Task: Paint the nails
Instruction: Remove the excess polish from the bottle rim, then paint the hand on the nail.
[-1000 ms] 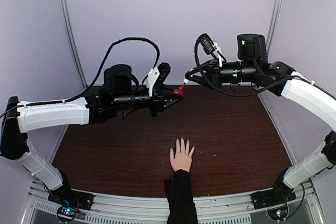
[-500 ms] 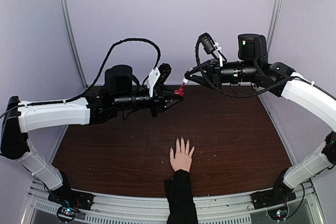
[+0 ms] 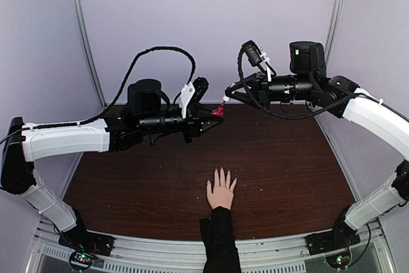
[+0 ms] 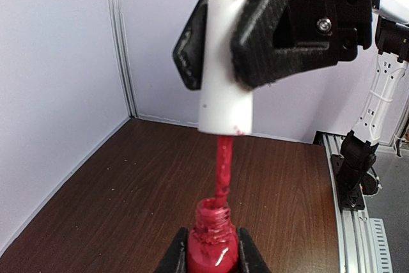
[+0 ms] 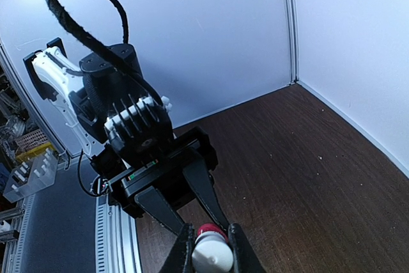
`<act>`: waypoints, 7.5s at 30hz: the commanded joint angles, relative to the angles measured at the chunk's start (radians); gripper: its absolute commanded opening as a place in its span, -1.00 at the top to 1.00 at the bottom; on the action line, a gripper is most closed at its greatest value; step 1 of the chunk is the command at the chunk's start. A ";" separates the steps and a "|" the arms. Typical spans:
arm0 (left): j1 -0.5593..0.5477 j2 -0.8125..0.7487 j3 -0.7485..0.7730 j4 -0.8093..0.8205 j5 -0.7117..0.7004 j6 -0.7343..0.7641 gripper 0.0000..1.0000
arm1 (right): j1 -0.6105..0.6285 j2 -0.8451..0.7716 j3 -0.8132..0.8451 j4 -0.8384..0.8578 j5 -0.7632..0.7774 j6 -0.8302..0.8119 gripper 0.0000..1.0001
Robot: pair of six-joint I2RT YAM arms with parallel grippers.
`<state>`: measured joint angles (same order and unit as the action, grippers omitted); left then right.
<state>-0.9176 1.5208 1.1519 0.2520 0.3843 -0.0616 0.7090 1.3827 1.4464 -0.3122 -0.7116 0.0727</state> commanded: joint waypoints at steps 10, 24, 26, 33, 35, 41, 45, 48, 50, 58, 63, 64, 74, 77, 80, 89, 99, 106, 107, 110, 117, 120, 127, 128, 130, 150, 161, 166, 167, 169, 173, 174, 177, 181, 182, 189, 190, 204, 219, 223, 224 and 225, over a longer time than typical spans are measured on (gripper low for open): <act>-0.004 -0.022 0.010 0.029 -0.006 -0.001 1.00 | -0.003 -0.041 -0.002 -0.050 0.071 -0.044 1.00; -0.003 -0.033 -0.001 0.030 -0.015 0.003 1.00 | -0.009 -0.065 -0.010 -0.020 0.070 -0.028 1.00; -0.002 -0.036 -0.005 0.030 -0.017 0.005 1.00 | -0.012 -0.070 -0.014 -0.014 0.070 -0.027 1.00; 0.014 -0.059 -0.033 0.052 -0.005 -0.020 1.00 | -0.033 -0.074 -0.034 0.006 0.037 -0.016 1.00; 0.025 -0.071 -0.048 0.056 0.001 -0.027 1.00 | -0.051 -0.075 -0.058 0.043 -0.020 0.008 1.00; 0.048 -0.108 -0.094 0.053 0.075 -0.017 1.00 | -0.091 -0.080 -0.120 0.167 -0.234 0.068 1.00; 0.048 -0.104 -0.091 0.031 0.200 0.028 1.00 | -0.092 -0.077 -0.119 0.197 -0.287 0.069 1.00; 0.048 -0.093 -0.074 0.020 0.259 0.039 1.00 | -0.091 -0.077 -0.113 0.216 -0.307 0.073 1.00; 0.047 -0.082 -0.062 0.016 0.290 0.040 1.00 | -0.088 -0.075 -0.112 0.234 -0.312 0.088 1.00; 0.030 -0.062 -0.035 0.016 0.328 0.045 1.00 | -0.056 -0.053 -0.087 0.226 -0.319 0.081 1.00; 0.036 -0.075 -0.054 0.030 0.284 0.011 1.00 | -0.056 -0.045 -0.070 0.122 -0.249 0.012 1.00; 0.042 -0.078 -0.058 0.037 0.277 -0.003 1.00 | -0.057 -0.039 -0.072 0.105 -0.231 0.003 1.00; 0.126 -0.173 -0.181 0.089 0.149 -0.113 1.00 | -0.073 0.018 -0.157 0.059 -0.136 -0.046 1.00; 0.150 -0.191 -0.211 0.087 0.092 -0.145 1.00 | -0.077 0.051 -0.206 0.094 -0.109 -0.034 1.00; 0.176 -0.199 -0.234 0.086 0.043 -0.176 1.00 | -0.081 0.087 -0.232 0.116 -0.080 -0.027 1.00; 0.237 -0.211 -0.241 0.043 -0.003 -0.212 1.00 | -0.125 0.181 -0.255 0.113 -0.068 -0.036 1.00; 0.347 -0.150 -0.206 0.024 0.078 -0.269 1.00 | -0.153 0.356 -0.136 -0.108 -0.235 -0.317 1.00; 0.404 -0.089 -0.201 0.047 0.113 -0.303 1.00 | -0.157 0.415 -0.122 -0.093 -0.101 -0.283 1.00; 0.407 -0.080 -0.201 0.048 0.117 -0.305 1.00 | -0.157 0.422 -0.122 -0.079 -0.083 -0.269 1.00; 0.415 -0.058 -0.199 0.058 0.124 -0.311 1.00 | -0.156 0.444 -0.128 -0.027 -0.061 -0.223 1.00; 0.431 -0.037 -0.196 0.064 0.124 -0.322 1.00 | -0.155 0.480 -0.107 -0.002 -0.032 -0.160 1.00; 0.433 -0.035 -0.194 0.061 0.118 -0.320 1.00 | -0.156 0.464 -0.134 0.043 -0.007 -0.108 1.00; 0.434 -0.022 -0.193 0.069 0.131 -0.331 1.00 | -0.149 0.443 -0.167 0.052 -0.025 -0.124 1.00; 0.434 -0.022 -0.193 0.069 0.134 -0.333 1.00 | -0.147 0.441 -0.170 0.044 -0.036 -0.137 1.00; 0.434 -0.026 -0.198 0.073 0.136 -0.336 1.00 | -0.145 0.437 -0.176 0.033 -0.068 -0.166 1.00; 0.413 -0.053 -0.212 0.068 0.223 -0.313 1.00 | -0.138 0.341 -0.170 0.029 -0.115 -0.209 1.00; 0.407 -0.035 -0.203 0.058 0.219 -0.295 1.00 | -0.137 0.446 -0.124 -0.015 -0.075 -0.229 1.00; 0.407 -0.027 -0.200 0.057 0.215 -0.289 1.00 | -0.138 0.484 -0.109 -0.014 -0.088 -0.234 1.00; 0.407 -0.025 -0.197 0.056 0.214 -0.287 1.00 | -0.138 0.495 -0.103 -0.023 -0.092 -0.240 1.00; 0.407 -0.019 -0.195 0.051 0.214 -0.285 1.00 | -0.137 0.511 -0.092 -0.042 -0.103 -0.252 1.00; 0.407 -0.013 -0.195 0.050 0.213 -0.284 1.00 | -0.138 0.538 -0.076 -0.080 -0.111 -0.280 1.00; 0.407 -0.012 -0.195 0.050 0.212 -0.284 1.00 | -0.137 0.542 -0.070 -0.086 -0.109 -0.283 1.00; 0.407 -0.009 -0.193 0.051 0.211 -0.282 1.00 | -0.138 0.554 -0.061 -0.092 -0.113 -0.287 1.00; 0.407 -0.003 -0.190 0.049 0.211 -0.280 1.00 | -0.138 0.572 -0.054 -0.096 -0.119 -0.290 1.00; 0.407 -0.003 -0.190 0.048 0.211 -0.279 1.00 | -0.137 0.575 -0.052 -0.095 -0.120 -0.291 1.00; 0.407 0.001 -0.190 0.046 0.208 -0.276 1.00 | -0.137 0.596 -0.043 -0.087 -0.126 -0.289 1.00; 0.407 0.003 -0.190 0.044 0.208 -0.276 1.00 | -0.137 0.597 -0.043 -0.087 -0.125 -0.291 1.00; 0.407 0.006 -0.187 0.041 0.207 -0.271 1.00 | -0.137 0.618 -0.037 -0.059 -0.118 -0.285 1.00; 0.407 0.011 -0.186 0.038 0.206 -0.268 1.00 | -0.139 0.642 -0.020 -0.063 -0.123 -0.289 1.00; 0.407 0.010 -0.185 0.035 0.202 -0.266 1.00 | -0.138 0.648 -0.017 -0.062 -0.123 -0.288 1.00; 0.407 0.010 -0.185 0.035 0.202 -0.265 1.00 | -0.139 0.649 -0.016 -0.063 -0.124 -0.288 1.00; 0.408 0.012 -0.185 0.035 0.202 -0.266 1.00 | -0.139 0.651 -0.014 -0.063 -0.126 -0.288 1.00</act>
<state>-0.5076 1.5246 0.9287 0.2611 0.5869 -0.3454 0.5663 2.0129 1.4036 -0.3840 -0.8154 -0.2070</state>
